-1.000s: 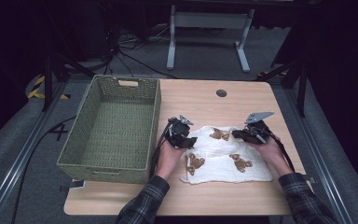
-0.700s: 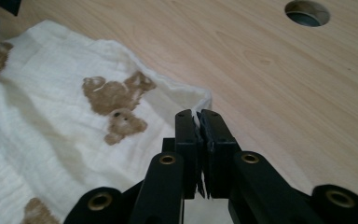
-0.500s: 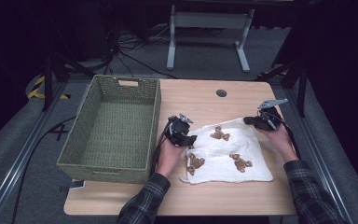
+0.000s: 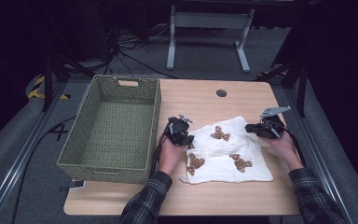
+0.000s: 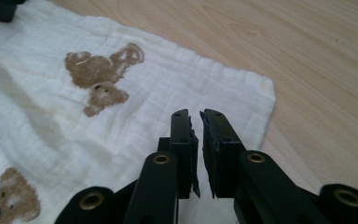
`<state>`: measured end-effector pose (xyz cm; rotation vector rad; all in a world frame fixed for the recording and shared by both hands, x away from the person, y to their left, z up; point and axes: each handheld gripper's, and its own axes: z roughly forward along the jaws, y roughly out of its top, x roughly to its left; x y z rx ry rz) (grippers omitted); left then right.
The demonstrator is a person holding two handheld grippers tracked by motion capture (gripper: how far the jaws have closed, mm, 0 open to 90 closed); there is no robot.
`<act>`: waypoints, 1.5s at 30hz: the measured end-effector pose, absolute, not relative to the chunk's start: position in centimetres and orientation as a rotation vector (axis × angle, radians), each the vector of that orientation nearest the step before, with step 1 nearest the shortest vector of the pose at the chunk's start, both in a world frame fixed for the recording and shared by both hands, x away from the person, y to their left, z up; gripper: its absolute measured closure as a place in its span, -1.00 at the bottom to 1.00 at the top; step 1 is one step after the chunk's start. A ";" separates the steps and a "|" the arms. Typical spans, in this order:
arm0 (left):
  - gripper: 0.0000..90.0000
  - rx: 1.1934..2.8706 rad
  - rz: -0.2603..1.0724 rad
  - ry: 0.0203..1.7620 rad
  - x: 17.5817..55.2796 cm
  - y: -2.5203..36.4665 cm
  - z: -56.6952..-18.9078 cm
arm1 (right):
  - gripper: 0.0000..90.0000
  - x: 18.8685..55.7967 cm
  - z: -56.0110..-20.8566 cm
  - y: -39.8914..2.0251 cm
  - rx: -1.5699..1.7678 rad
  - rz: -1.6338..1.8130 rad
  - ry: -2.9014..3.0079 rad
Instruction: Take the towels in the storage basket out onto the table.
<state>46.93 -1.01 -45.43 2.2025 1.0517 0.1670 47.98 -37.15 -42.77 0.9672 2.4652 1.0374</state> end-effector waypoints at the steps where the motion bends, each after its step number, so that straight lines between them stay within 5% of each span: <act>1: 0.53 2.206 0.161 1.053 47.0 -1.0 -45.5 | 0.85 47.7 -42.8 -37.0 0.958 1.037 2.474; 5: 0.94 2.226 0.163 1.039 47.3 -1.3 -45.4 | 0.85 47.0 -42.7 -36.9 0.932 1.035 2.489; 23: 0.92 2.202 0.500 1.047 51.8 -2.9 -42.4 | 0.86 45.3 -42.9 -37.3 0.905 1.035 2.520; 30: 0.65 2.141 0.394 1.059 51.1 -2.1 -42.5 | 0.89 44.9 -43.2 -38.1 0.934 1.062 2.529; 38: 0.99 2.130 0.258 0.976 47.2 -1.2 -42.6 | 0.98 43.2 -43.1 -38.8 0.935 1.083 2.552; 45: 1.00 2.173 0.180 0.879 43.3 -0.8 -42.4 | 0.99 40.5 -43.2 -39.6 0.911 1.098 2.585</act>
